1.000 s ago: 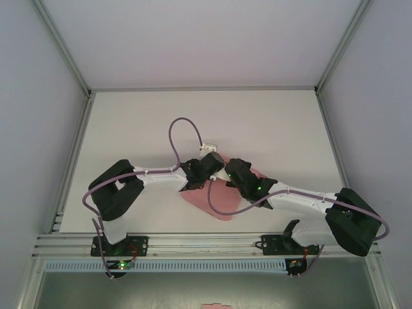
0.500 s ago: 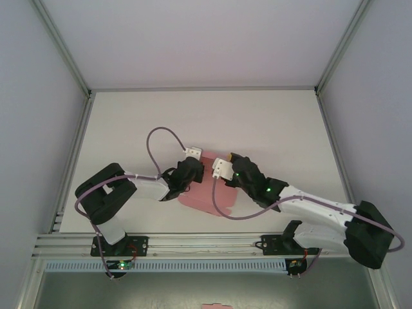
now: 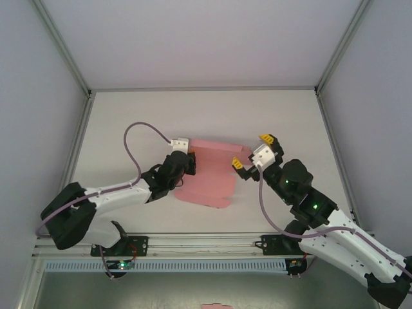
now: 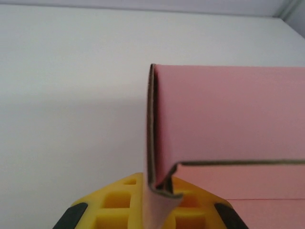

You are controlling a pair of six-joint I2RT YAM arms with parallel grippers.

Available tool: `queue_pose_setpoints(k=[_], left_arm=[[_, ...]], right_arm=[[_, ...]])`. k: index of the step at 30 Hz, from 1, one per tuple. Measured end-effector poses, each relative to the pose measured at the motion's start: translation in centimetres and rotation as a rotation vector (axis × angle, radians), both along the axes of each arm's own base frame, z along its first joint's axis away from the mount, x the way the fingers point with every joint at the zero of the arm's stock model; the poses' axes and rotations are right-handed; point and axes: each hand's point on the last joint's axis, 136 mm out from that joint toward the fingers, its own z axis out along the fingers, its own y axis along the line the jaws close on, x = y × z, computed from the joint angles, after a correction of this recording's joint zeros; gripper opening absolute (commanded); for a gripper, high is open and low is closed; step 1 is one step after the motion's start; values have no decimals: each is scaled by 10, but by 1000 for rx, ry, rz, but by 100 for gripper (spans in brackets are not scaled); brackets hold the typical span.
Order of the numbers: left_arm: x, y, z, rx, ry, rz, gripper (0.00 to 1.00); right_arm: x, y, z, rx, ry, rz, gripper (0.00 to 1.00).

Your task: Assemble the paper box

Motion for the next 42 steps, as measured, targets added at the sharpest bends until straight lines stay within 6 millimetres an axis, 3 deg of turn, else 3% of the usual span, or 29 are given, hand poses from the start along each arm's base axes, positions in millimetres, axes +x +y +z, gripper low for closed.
queue_pose_setpoints(k=[4,11,16,21,28,31,34,37,42], left_arm=[[-1,12,19,30,45,67,0],[-19,40,3,117,152,129,0],[-29,49,-8,151,217,147,0],[-34,53,-13,162,245,161,0],[-32,51,-11,156,254,165,0],[-31,50,-9,147,252,168,0],[-31,49,-10,141,257,174,0],[-32,51,-14,153,271,183,0],[-31,55,-15,135,275,223,0]], right_arm=[[10,25,-24,-166,68,78,95],[51,35,-52,-453,14,48,86],[64,32,-53,-481,-36,94,76],[60,47,-59,-488,-66,214,72],[59,66,-78,-530,-63,294,46],[62,73,-82,-541,-73,292,30],[66,79,-86,-548,-81,284,9],[70,82,-90,-560,-80,263,1],[76,90,-87,-505,-94,190,0]])
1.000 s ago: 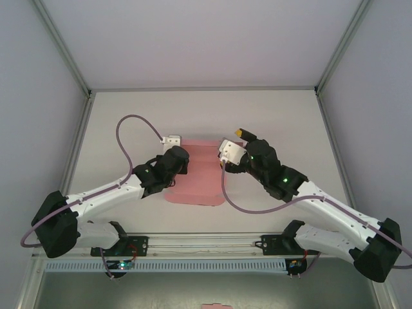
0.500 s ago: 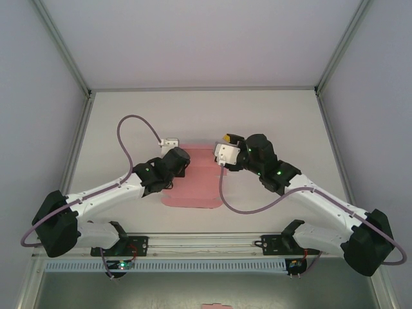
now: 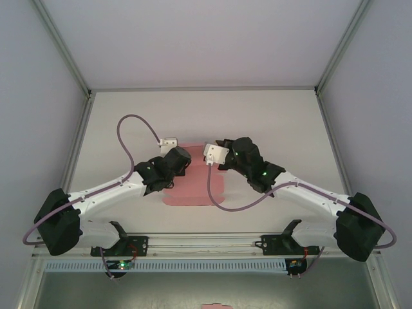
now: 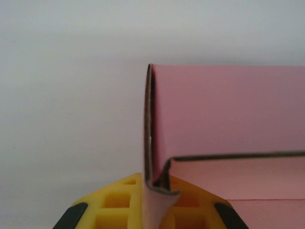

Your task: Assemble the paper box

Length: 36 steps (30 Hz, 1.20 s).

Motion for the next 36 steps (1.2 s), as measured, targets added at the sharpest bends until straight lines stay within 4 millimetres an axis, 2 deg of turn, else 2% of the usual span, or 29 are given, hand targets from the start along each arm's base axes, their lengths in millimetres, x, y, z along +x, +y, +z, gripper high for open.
queue_pose_setpoints(k=[8,12,15,18,23,26,29,31,33,36], left_arm=[[6,2,0,-34,-17,73,0],[11,0,4,-64,-43,101,0],[14,0,6,-77,-56,119,0],[16,0,4,-78,-60,134,0],[19,-2,7,-100,-75,150,0],[20,-3,10,-111,-88,151,0],[23,-1,16,-113,-112,160,0],[23,-1,23,-131,-137,161,0],[22,1,30,-151,-159,157,0],[20,1,34,-165,-181,136,0]], right_arm=[[14,10,8,275,43,-232,1],[14,12,16,510,124,-328,5],[11,13,19,702,184,-347,11],[8,15,19,853,237,-350,11],[1,17,28,1012,295,-318,31],[-15,12,39,1020,313,-282,52],[-37,-9,69,1013,289,-266,58],[-51,-40,97,1046,246,-286,60],[-59,-71,114,1080,203,-322,60],[-63,-112,126,1121,142,-403,65]])
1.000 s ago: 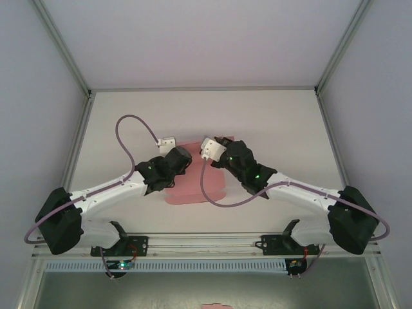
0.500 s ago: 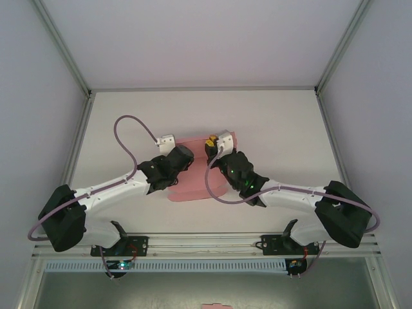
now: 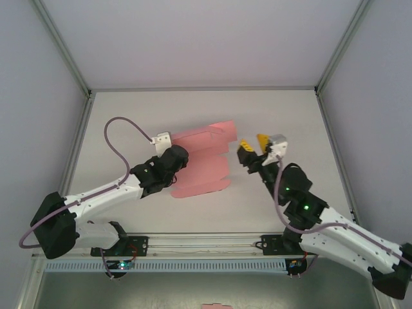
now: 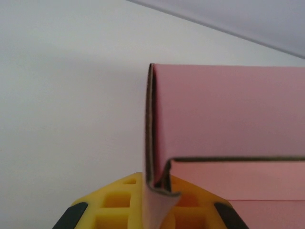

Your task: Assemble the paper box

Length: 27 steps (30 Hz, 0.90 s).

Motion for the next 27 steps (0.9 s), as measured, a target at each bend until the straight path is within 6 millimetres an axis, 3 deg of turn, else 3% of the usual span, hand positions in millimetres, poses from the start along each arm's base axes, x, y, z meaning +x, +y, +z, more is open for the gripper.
queue_pose_setpoints(k=[3,6,8,14,19,23,27], left_arm=[[-1,-2,-1,14,-4,-28,0],[-1,-6,-1,23,-6,-61,0],[0,-9,0,20,-10,-78,0],[0,-20,1,11,-14,-134,0],[-1,-21,-2,16,-11,-152,0],[-1,-25,-2,8,-12,-169,0],[1,-28,-8,9,0,-171,0]], right_arm=[[12,-19,-15,-52,47,-77,73],[31,-19,-37,-164,134,-104,80],[46,-9,-45,-232,184,-92,91],[76,18,-60,-368,257,-16,93],[79,36,-84,-424,308,102,98],[74,55,-88,-403,295,211,98],[83,66,-92,-349,279,228,98]])
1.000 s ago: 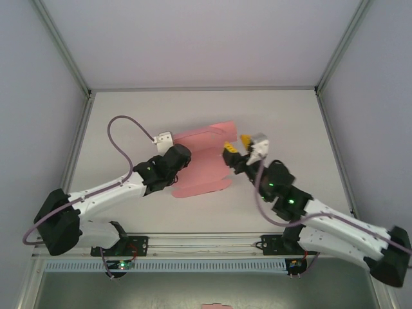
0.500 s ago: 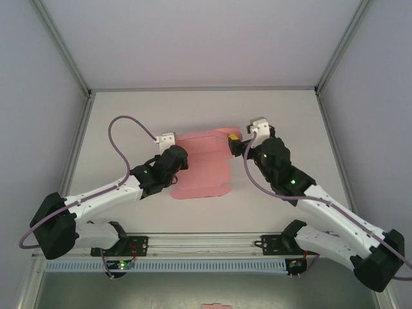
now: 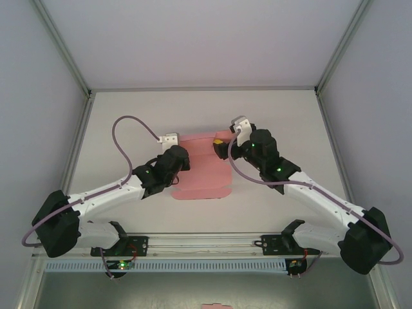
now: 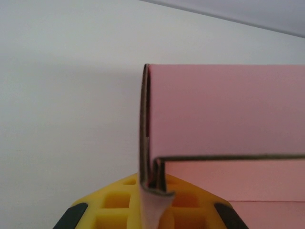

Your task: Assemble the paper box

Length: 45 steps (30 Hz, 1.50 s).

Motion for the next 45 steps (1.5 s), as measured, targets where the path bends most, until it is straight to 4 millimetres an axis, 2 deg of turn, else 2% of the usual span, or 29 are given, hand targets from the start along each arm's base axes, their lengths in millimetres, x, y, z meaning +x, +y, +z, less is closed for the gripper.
queue_pose_setpoints(k=[3,7,11,16,19,22,25,28,31,35,45], left_arm=[[1,0,-4,-2,8,7,0],[1,0,-5,-15,3,11,0],[0,1,-8,-31,-10,8,0],[0,12,-10,-98,-25,-8,0],[-3,19,-8,-151,-59,-39,0],[-9,14,0,-175,-79,-100,0],[-10,7,14,-204,-118,-141,0],[-12,3,23,-226,-146,-170,0],[-13,1,24,-227,-149,-183,0],[-13,-1,22,-209,-148,-203,0],[-13,-3,16,-172,-145,-234,0]], right_arm=[[4,4,-3,51,-6,-13,98],[0,-3,-8,115,-12,-62,98],[-26,-24,-5,155,-32,-82,98],[-63,-66,12,218,-46,-136,98],[-76,-91,-6,256,-23,-193,98],[-80,-103,-41,259,49,-218,98],[-80,-103,-62,260,125,-203,98],[-80,-94,-71,262,174,-165,98],[-79,-83,-76,273,212,-121,98],[-79,-70,-71,305,217,-53,98],[-76,-58,-62,327,207,-6,98]])
